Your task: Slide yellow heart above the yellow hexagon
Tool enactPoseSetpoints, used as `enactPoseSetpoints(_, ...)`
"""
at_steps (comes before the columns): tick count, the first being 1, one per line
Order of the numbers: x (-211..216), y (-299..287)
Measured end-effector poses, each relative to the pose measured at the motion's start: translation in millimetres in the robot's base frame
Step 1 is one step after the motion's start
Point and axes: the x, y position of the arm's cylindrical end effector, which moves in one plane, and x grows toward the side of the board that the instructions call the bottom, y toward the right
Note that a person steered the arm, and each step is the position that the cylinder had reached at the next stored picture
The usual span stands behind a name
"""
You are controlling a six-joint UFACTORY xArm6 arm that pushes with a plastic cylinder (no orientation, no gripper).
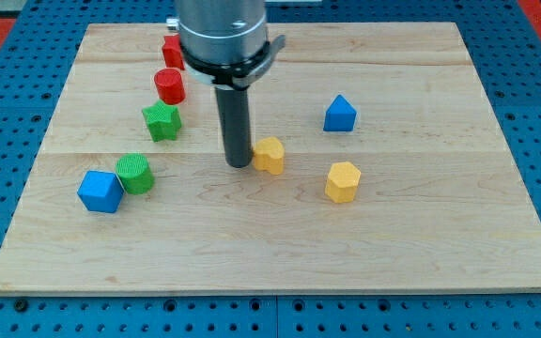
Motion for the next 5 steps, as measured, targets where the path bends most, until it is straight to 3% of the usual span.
enactPoseSetpoints(2, 0, 53)
enactPoseSetpoints(5, 5, 85)
